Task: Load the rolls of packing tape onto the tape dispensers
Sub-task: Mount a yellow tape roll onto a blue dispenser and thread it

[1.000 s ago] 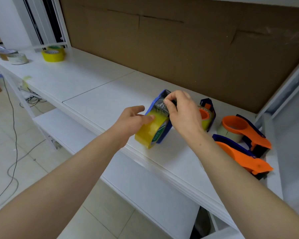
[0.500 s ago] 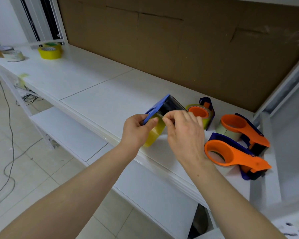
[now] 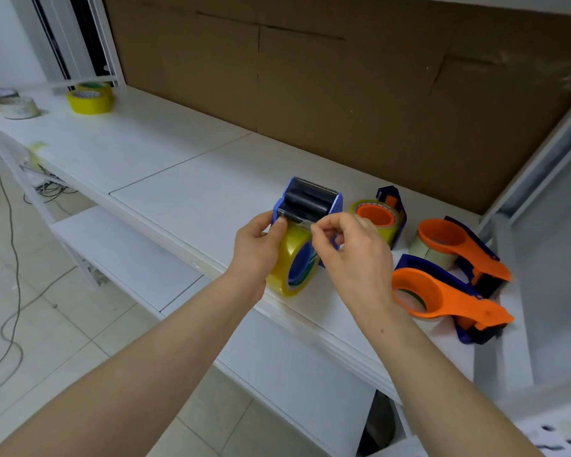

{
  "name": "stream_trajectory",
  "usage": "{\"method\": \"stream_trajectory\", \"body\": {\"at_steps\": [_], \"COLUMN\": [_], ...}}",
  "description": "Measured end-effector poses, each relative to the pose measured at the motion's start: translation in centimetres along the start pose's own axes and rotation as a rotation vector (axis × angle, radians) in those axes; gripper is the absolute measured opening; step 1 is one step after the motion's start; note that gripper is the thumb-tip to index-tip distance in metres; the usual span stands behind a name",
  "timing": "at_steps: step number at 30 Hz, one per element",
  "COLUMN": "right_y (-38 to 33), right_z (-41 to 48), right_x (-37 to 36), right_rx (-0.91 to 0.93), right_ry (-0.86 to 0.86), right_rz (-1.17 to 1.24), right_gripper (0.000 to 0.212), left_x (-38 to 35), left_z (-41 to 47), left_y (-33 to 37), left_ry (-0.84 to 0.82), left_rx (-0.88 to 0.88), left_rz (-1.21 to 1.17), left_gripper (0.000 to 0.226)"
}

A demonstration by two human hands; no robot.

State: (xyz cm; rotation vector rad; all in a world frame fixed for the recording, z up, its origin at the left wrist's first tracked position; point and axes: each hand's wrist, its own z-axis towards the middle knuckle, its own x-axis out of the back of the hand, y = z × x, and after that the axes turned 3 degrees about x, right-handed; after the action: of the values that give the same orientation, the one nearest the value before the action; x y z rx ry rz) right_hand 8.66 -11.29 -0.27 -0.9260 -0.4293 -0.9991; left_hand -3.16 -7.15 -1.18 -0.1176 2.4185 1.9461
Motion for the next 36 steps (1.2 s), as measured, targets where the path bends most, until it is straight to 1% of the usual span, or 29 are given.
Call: {"method": "stream_trajectory", "body": {"at_steps": [2, 4, 9, 11, 13, 15, 16, 18, 21, 24, 27, 29, 33, 35, 36], "right_y": [0.1, 0.3, 1.0, 1.0, 0.8, 0.5, 0.5, 0.6, 0.8, 1.1, 1.5, 1.5, 1.4, 1.4, 1.5], "right_z": [0.1, 0.2, 0.2, 0.2, 0.3, 0.4, 0.5, 0.4, 0.6, 1.1, 1.5, 1.8, 2.4, 2.6, 2.7], "right_x": [0.0, 0.0, -0.1, -0.1, 0.1, 0.4, 0.5, 0.8, 1.3, 1.8, 2.1, 2.2, 2.2, 2.2, 2.2], "right_rx": [-0.011, -0.013, -0.118, -0.079, 0.005, 0.065, 0.087, 0.124, 0.157, 0.196, 0.201, 0.172, 0.145, 0.133, 0.122], "right_ry": [0.004, 0.036, 0.046, 0.109, 0.205, 0.273, 0.286, 0.303, 0.32, 0.311, 0.304, 0.315, 0.3, 0.267, 0.247], "right_rz": [-0.026, -0.063, -0.106, -0.125, -0.173, -0.224, -0.246, -0.301, -0.4, -0.421, -0.401, -0.35, -0.295, -0.267, -0.244], "right_gripper": [0.022, 0.021, 0.016, 0.015, 0.015, 0.014, 0.014, 0.015, 0.016, 0.015, 0.014, 0.014, 0.014, 0.013, 0.014], "left_x": [-0.3, -0.6, -0.9, -1.1, -1.5, -1.9, -2.0, -2.2, -2.6, -3.1, -3.1, -3.1, -3.2, -3.1, -3.0], "left_z": [0.2, 0.4, 0.6, 0.5, 0.4, 0.3, 0.4, 0.7, 0.7, -0.1, 0.2, 0.2, -0.6, -0.4, -0.4], "left_y": [0.0, 0.2, 0.4, 0.4, 0.4, 0.3, 0.1, -0.3, -0.6, -0.5, -0.8, -1.0, -0.9, -1.0, -1.1], "left_ry": [0.033, 0.057, 0.042, 0.038, 0.033, 0.038, 0.049, 0.069, 0.098, 0.121, 0.113, 0.07, -0.04, -0.06, -0.053], "left_rx": [0.02, 0.031, 0.058, 0.048, 0.002, -0.049, -0.066, -0.104, -0.236, -0.35, -0.406, -0.423, -0.402, -0.391, -0.401], "left_rz": [-0.007, -0.019, -0.1, -0.076, -0.036, 0.023, 0.06, 0.147, 0.368, 0.539, 0.616, 0.664, 0.604, 0.594, 0.627], "left_gripper": [0.015, 0.015, 0.014, 0.011, 0.009, 0.018, 0.022, 0.024, 0.017, 0.024, 0.028, 0.031, 0.033, 0.044, 0.05]}}
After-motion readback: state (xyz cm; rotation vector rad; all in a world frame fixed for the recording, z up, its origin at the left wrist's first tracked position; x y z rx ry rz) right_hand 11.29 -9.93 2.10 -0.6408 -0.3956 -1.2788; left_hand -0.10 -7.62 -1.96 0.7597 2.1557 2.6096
